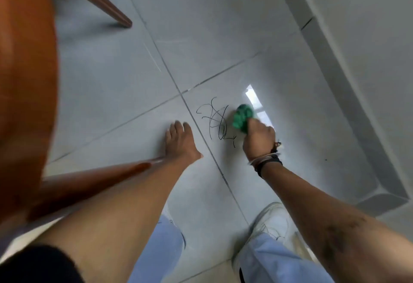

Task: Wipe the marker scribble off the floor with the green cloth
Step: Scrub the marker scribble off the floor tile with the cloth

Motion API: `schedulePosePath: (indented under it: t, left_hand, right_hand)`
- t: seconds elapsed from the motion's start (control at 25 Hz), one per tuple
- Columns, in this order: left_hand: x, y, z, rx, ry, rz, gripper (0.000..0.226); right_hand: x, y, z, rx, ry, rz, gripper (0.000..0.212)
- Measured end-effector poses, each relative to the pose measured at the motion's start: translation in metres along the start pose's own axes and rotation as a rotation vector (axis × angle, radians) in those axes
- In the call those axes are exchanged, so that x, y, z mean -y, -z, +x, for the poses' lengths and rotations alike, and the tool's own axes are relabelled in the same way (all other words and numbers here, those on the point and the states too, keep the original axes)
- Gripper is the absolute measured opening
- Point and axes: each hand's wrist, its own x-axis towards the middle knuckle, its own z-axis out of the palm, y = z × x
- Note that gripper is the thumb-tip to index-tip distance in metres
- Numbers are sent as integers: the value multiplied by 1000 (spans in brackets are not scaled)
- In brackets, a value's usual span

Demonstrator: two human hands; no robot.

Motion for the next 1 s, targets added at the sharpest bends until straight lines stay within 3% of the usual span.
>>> schedulePosePath:
  t: [0.08,0.12,0.28,0.48,0.6,0.64,0.68,0.76,0.8,0.84,1.0]
  left_hand:
    - [-2,-22,38,-5,-30,138,132]
    - [-3,-29,50,1,-28,181,138]
    - [-5,-59,72,-5,5,264,159]
    - [4,-68,75,-68,-18,276,167]
    - [5,-70,77,-69,-30,281,167]
    - [5,-72,78,-77,-27,287,167]
    - [7,-75,78,-79,-24,291,168]
    - [11,-77,79,-94,-27,293,169]
    - [11,-76,79,-108,-34,299,168]
    - [12,-75,79,-112,-39,303,167]
    - [11,-71,77,-86,-40,320,164]
  right_hand:
    - [-6,-53,-17,214,259,-162,41]
    - [-12,-70,-29,210,321,-158,47]
    - [-33,-96,-32,11,197,-79,84]
    - [-25,-106,-20,176,393,-274,92]
    - [-59,-98,-28,257,752,-376,92]
    - [-69,-92,-15,207,776,-387,90]
    - [-70,-85,3,125,682,-375,89]
    - [-53,-72,56,-34,269,-312,93]
    - [-40,-67,72,-33,118,-246,96]
    - [-29,-68,75,8,113,-211,99]
    - [-58,-86,-9,305,825,-412,90]
